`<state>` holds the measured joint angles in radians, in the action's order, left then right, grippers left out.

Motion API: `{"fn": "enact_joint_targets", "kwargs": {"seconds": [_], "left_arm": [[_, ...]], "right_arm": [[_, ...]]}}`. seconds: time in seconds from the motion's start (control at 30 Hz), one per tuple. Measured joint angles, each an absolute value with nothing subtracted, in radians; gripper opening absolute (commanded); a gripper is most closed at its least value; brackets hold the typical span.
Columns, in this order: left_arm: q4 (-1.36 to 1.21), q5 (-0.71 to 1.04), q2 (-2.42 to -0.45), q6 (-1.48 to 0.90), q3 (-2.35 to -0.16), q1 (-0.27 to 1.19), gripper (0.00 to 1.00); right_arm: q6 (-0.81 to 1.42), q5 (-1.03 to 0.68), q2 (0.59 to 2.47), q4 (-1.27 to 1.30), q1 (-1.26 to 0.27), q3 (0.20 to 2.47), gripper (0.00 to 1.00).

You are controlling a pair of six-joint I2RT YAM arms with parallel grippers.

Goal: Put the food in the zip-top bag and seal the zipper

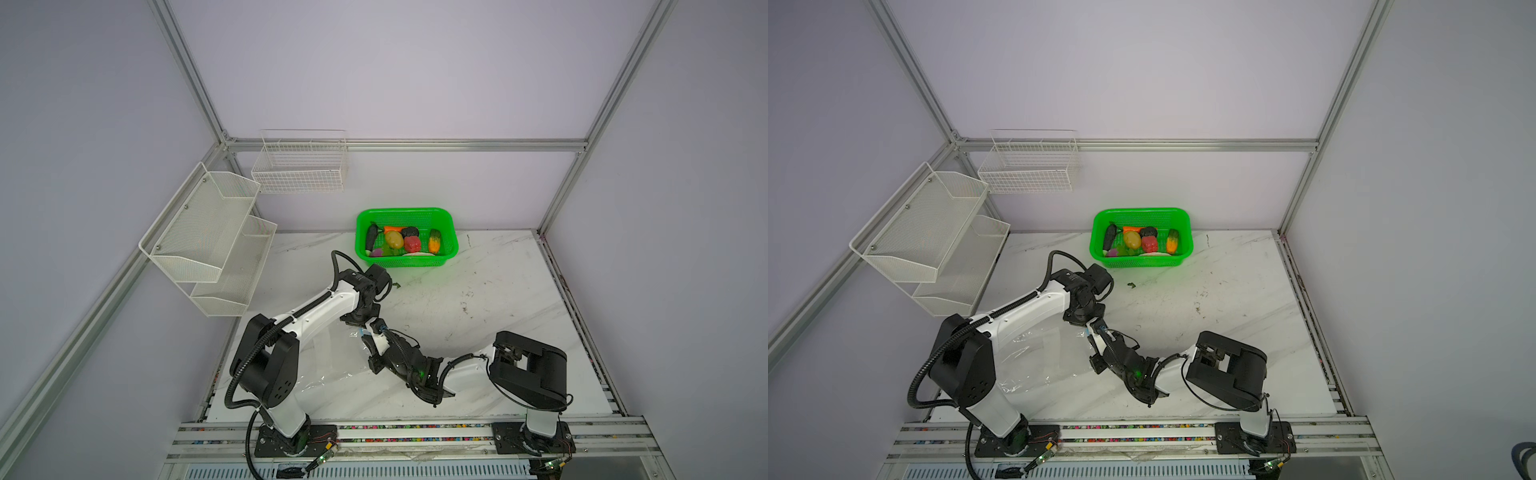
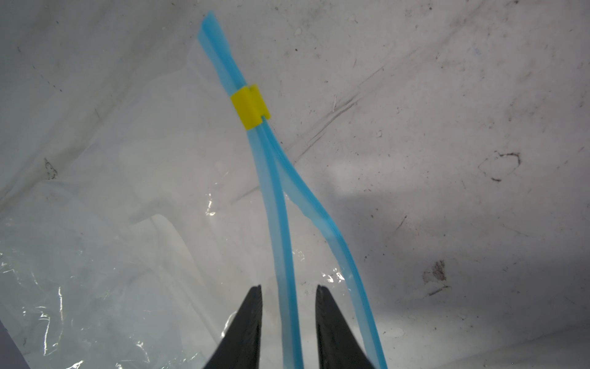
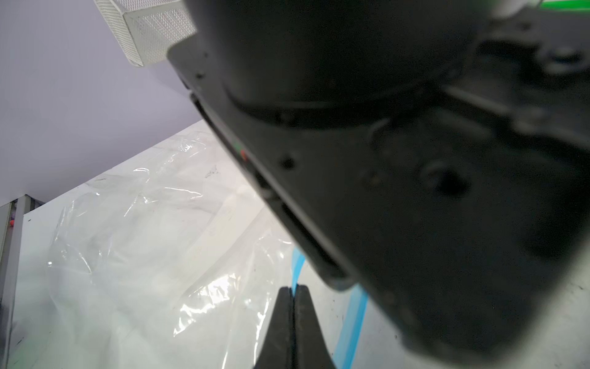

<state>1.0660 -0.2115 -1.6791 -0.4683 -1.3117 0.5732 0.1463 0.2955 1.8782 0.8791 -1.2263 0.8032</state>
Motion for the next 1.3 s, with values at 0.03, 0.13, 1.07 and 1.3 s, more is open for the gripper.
{"fn": "enact_joint_targets", "kwargs": {"seconds": [0.03, 0.13, 1.07, 1.3], "left_arm": [[1.068, -0.215, -1.679, -0.469, -1.315, 0.575, 0.24], [1.073, -0.222, -1.679, -0.468, -1.32, 0.579, 0.19], [1.084, -0.262, -1.665, -0.487, -1.349, 0.591, 0.0], [1.075, -0.254, -1.629, -0.491, -1.35, 0.591, 0.0]], "right_arm": [[0.146, 0.296, 1.879, 0.879, -1.227, 0.803, 0.0], [0.146, 0.296, 1.884, 0.879, -1.229, 0.805, 0.0], [0.263, 0.286, 1.579, 0.765, -1.201, 0.655, 0.49], [0.372, 0.104, 1.608, 0.763, -1.015, 0.7, 0.54]]}}
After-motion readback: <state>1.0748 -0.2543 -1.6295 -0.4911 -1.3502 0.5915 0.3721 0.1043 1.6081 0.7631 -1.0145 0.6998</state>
